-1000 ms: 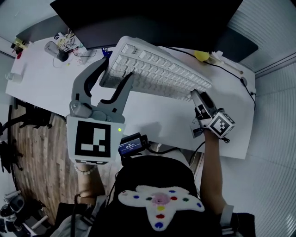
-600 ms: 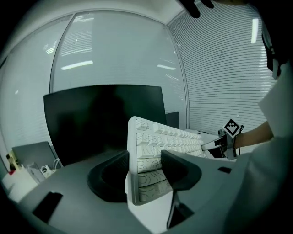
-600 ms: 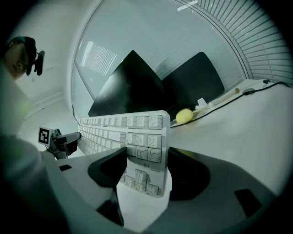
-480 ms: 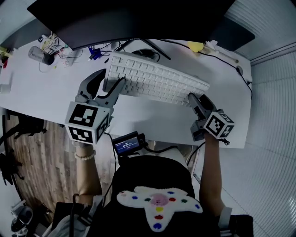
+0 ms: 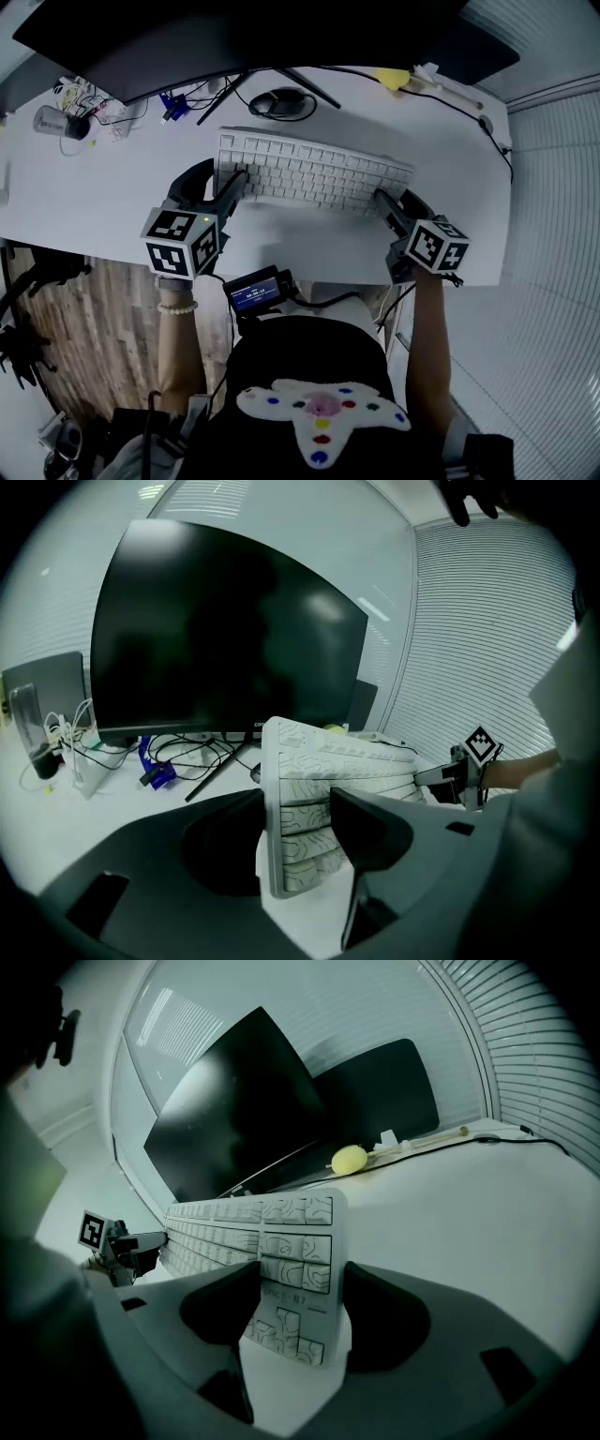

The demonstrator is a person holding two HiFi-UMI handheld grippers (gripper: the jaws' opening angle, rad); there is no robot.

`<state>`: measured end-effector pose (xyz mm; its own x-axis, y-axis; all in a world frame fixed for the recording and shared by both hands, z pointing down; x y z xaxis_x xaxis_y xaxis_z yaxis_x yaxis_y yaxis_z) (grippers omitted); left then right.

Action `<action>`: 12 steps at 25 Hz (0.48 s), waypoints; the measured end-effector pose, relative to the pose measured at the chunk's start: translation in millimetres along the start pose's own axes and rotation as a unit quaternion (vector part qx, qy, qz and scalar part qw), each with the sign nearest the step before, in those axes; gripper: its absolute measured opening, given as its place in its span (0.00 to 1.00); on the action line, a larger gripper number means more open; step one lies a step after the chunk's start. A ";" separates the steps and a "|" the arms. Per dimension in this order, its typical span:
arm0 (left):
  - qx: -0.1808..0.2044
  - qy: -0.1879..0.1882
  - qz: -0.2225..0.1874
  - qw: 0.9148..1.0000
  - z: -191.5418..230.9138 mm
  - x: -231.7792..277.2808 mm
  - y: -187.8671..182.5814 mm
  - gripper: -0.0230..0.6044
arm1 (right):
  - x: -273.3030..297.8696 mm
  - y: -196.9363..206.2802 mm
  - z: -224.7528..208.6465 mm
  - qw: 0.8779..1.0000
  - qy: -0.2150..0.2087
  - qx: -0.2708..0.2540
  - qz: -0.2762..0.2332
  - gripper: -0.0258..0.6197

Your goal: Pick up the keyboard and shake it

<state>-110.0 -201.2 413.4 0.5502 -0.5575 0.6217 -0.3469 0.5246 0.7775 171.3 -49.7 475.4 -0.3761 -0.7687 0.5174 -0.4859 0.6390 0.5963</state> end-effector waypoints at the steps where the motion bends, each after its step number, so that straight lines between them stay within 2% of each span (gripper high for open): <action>1: -0.004 0.002 0.005 1.000 1.2 4.1 4.6 0.42 | 1.9 1.7 -1.9 1.000 0.003 0.000 0.005 0.47; 8: -0.035 0.013 0.048 0.998 7.7 28.7 36.2 0.42 | 12.9 12.2 -14.4 0.999 0.027 -0.001 0.045 0.47; 12: -0.067 0.018 0.070 0.995 11.7 38.0 56.7 0.42 | 19.2 15.4 -19.3 0.998 0.034 -0.008 0.060 0.47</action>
<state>-117.7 -200.1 482.2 0.5307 -0.4510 0.7176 -0.3186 0.6784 0.6620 171.8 -54.0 506.4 -0.3769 -0.6828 0.6259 -0.4271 0.7277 0.5367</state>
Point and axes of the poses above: the fingertips, and each gripper's own axes: x forward along the fingers, z to its left, y out of its underside, the point moved 2 cm from there along -x, backward along the fingers, and after that the axes turned 12 degrees about -y, right-handed, at the moved point
